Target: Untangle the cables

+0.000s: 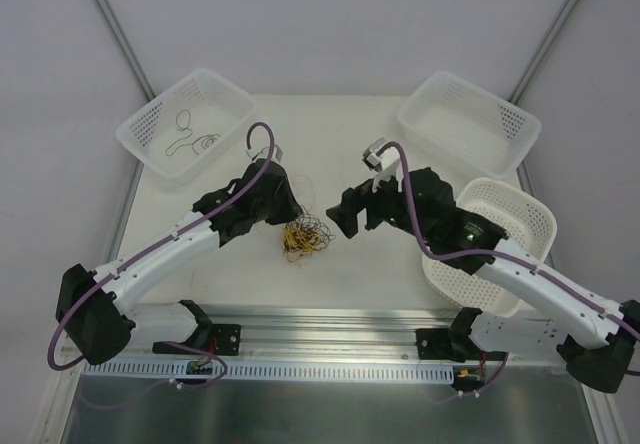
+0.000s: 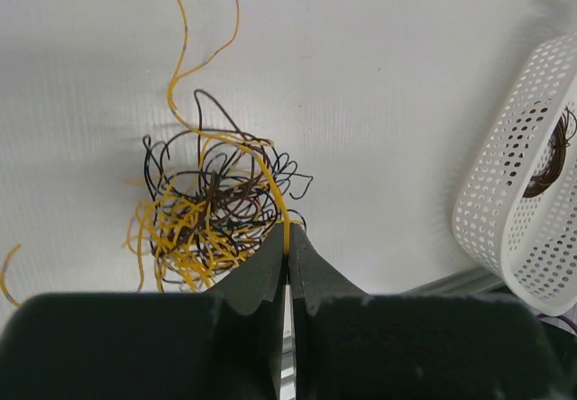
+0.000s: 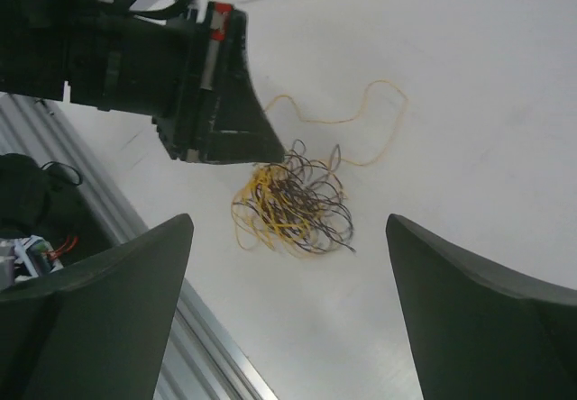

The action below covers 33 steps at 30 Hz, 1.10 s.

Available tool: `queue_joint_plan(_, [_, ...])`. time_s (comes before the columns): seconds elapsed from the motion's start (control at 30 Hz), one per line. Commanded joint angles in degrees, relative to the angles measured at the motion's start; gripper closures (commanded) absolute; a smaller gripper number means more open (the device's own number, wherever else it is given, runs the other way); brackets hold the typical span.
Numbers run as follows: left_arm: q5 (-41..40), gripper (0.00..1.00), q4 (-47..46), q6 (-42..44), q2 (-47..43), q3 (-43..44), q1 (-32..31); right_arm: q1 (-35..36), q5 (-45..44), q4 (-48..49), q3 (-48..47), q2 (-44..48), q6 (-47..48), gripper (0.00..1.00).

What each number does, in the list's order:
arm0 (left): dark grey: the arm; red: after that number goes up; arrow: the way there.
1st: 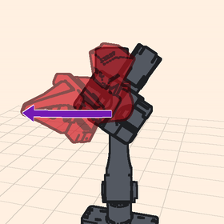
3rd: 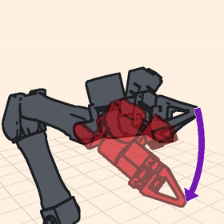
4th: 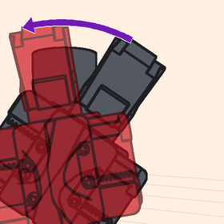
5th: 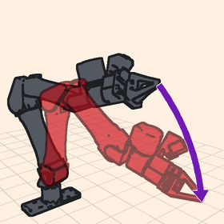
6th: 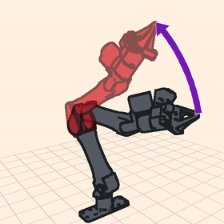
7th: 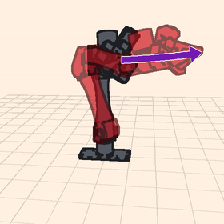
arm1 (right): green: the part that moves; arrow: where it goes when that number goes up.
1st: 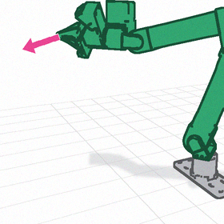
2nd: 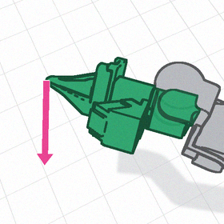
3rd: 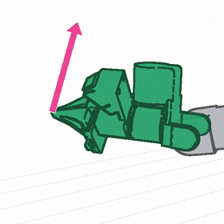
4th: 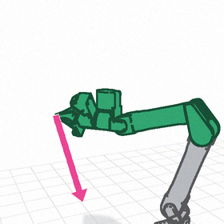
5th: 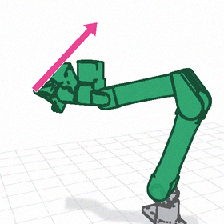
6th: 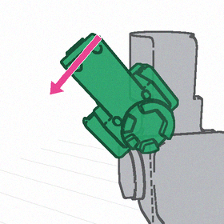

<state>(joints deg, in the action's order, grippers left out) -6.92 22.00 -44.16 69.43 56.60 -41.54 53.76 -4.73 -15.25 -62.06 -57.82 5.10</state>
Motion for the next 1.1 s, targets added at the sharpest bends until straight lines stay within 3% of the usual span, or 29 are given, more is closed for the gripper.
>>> queue_joint_plan(0.0, [0.6,1.00,0.1,-2.6,-0.2,1.8,0.1,0.3,11.9,9.9,6.4,-4.0,-4.8,0.08])
queue_joint_plan(0.23, [0.9,1.00,0.2,-5.5,-1.9,0.3,0.1,0.3,13.3,26.6,13.9,-14.2,-11.1,0.16])
queue_joint_plan(0.53, [2.5,1.00,0.2,-8.9,-3.9,-1.8,0.1,0.5,17.5,35.7,13.1,-27.9,-13.4,0.21])
queue_joint_plan(0.77, [1.6,1.00,0.3,-10.1,-6.6,-3.3,0.1,0.5,14.7,37.2,11.7,-34.2,-12.1,0.26])
queue_joint_plan(0.87, [1.1,1.00,0.5,-10.0,-7.3,-3.3,0.1,0.5,15.6,37.7,11.8,-36.5,-12.0,0.38])
queue_joint_plan(0.97, [-0.2,1.00,0.9,-8.9,-8.0,-2.5,0.1,0.4,16.2,38.0,13.4,-37.0,-11.7,0.56])
queue_joint_plan(1.0, [-1.5,1.00,1.1,-8.6,-8.4,-2.2,0.2,0.4,16.1,37.6,13.9,-37.0,-11.5,0.67])
queue_joint_plan(1.07, [-3.1,1.00,2.1,-6.6,-9.0,-0.7,0.3,0.3,15.5,36.7,15.1,-36.3,-10.4,0.77])
